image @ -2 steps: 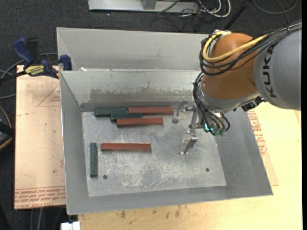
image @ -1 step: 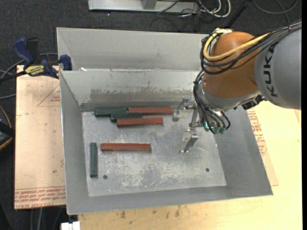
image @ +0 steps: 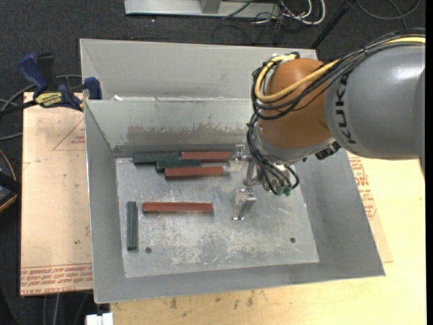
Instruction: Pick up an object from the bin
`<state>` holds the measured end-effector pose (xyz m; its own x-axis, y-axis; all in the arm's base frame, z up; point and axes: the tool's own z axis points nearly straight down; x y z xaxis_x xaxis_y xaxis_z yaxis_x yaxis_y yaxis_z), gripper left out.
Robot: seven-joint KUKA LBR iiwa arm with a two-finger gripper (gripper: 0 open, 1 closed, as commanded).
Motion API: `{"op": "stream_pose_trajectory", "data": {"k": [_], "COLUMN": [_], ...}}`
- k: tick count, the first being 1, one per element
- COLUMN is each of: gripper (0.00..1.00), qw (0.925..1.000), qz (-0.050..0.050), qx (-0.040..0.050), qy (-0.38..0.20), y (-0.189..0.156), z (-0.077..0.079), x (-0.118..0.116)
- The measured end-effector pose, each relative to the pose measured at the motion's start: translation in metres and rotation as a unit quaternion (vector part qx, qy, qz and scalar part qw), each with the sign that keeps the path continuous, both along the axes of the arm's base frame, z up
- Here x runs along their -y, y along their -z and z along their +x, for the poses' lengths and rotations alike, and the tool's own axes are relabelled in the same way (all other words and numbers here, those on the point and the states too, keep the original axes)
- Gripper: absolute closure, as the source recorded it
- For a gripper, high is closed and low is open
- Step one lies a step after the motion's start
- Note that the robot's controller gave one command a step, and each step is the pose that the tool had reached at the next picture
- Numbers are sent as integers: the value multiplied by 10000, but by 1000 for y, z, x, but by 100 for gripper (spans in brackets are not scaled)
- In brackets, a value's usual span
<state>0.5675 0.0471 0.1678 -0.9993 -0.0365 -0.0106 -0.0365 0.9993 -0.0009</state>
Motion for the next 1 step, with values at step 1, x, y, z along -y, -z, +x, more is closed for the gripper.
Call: {"op": "stream_pose_trajectory", "data": {"k": [1], "gripper": [0], "qw": [9978], "qz": [14], "qx": [-29], "qy": [-665], "y": [59], "z": [4], "x": [-13]}}
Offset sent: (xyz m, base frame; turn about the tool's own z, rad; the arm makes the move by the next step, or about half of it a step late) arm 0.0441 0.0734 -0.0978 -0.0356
